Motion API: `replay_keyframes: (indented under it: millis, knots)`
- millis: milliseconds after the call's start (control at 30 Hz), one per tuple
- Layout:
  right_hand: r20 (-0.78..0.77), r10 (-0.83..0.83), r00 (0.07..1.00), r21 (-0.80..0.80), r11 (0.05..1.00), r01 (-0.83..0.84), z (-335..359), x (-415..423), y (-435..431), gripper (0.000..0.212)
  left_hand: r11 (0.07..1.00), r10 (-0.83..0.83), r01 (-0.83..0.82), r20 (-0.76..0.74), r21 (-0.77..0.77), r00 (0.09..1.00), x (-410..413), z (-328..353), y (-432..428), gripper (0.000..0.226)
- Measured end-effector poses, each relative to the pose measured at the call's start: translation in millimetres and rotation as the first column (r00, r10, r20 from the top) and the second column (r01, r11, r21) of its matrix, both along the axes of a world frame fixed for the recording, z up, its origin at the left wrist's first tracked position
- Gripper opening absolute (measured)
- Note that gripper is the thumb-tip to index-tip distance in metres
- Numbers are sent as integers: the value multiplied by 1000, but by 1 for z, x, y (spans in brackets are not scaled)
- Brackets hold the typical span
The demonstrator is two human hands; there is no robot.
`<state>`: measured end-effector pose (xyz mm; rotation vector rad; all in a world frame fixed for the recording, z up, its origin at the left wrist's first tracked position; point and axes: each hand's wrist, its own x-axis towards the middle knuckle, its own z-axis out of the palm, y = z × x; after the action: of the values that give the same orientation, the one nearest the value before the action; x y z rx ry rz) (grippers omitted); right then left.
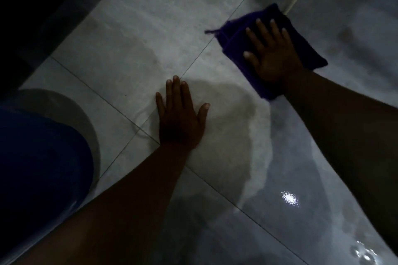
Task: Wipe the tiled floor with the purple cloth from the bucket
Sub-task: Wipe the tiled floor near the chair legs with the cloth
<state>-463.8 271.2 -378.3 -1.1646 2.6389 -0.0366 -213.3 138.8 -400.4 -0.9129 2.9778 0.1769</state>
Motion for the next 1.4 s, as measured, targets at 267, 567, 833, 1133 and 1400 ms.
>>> replay_keyframes:
  millis: [267, 567, 833, 1133, 1400]
  knots:
    - [-35, 430, 902, 10, 903, -430, -5, 63, -31, 65, 999, 19, -17, -55, 43, 998, 1, 3, -1, 85]
    - [-14, 102, 995, 93, 991, -100, 6, 45, 173, 66, 996, 85, -85, 13, 3, 996, -13, 11, 2, 78]
    - [-43, -98, 994, 77, 992, 101, 0, -15, 81, 69, 989, -129, 126, 43, 71, 991, -114, 12, 75, 80]
    - [-66, 4, 998, 52, 999, -1, -2, -35, 188, 66, 990, -136, 135, 36, 47, 990, -120, 4, 80, 102]
    - [-71, -288, 955, 63, 954, 292, -3, -133, 174, 65, 992, -121, 118, 69, 41, 990, -123, 2, 81, 102]
